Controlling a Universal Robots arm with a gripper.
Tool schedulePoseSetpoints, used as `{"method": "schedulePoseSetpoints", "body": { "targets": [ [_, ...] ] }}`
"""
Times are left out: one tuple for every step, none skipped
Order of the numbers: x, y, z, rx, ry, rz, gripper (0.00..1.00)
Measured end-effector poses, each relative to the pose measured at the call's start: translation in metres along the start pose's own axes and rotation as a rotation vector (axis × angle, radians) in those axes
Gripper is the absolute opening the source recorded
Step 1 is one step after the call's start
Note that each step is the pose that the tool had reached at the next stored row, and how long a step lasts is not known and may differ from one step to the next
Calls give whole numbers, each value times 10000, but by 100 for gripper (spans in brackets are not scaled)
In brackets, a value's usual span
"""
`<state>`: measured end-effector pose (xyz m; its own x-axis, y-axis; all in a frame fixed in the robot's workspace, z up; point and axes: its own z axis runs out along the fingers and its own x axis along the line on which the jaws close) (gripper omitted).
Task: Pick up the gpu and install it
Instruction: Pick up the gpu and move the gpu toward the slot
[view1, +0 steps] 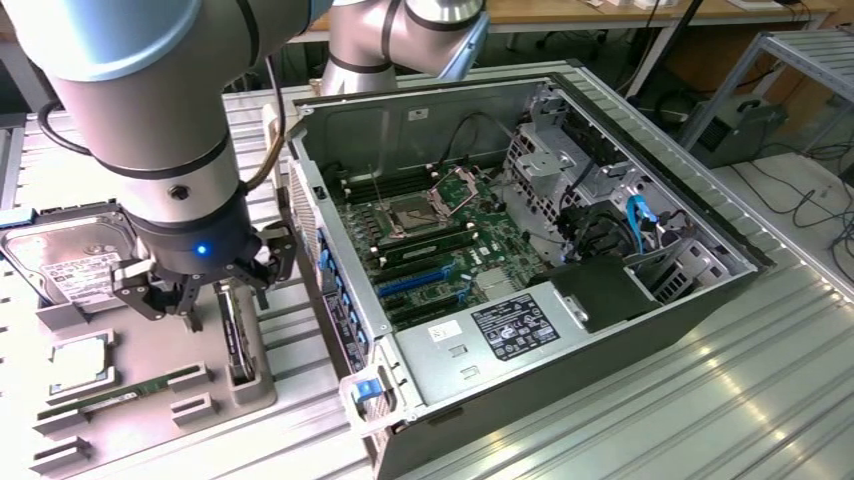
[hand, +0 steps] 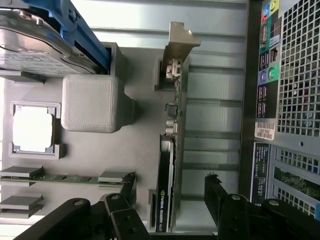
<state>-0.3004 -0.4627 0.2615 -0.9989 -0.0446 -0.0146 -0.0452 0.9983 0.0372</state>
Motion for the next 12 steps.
{"method": "schedulePoseSetpoints", "body": {
  "targets": [
    [0, 3, 14, 0, 0, 0, 66],
    [1, 7, 26, 0, 0, 1, 66],
    [1, 10, 41, 0, 0, 0, 66],
    [1, 12, 58, 0, 1, -1, 66],
    [1, 13, 70, 0, 0, -1, 66],
    [4, 13, 88, 1, 1, 0, 66],
    [10, 12, 108, 0, 0, 1, 66],
    [14, 12, 118, 1, 1, 1, 66],
    [17, 11, 130, 0, 0, 1, 66],
    [18, 11, 145, 0, 0, 0, 66],
    [19, 11, 160, 0, 0, -1, 66],
    [20, 14, 174, 0, 0, 1, 66]
  ]
}}
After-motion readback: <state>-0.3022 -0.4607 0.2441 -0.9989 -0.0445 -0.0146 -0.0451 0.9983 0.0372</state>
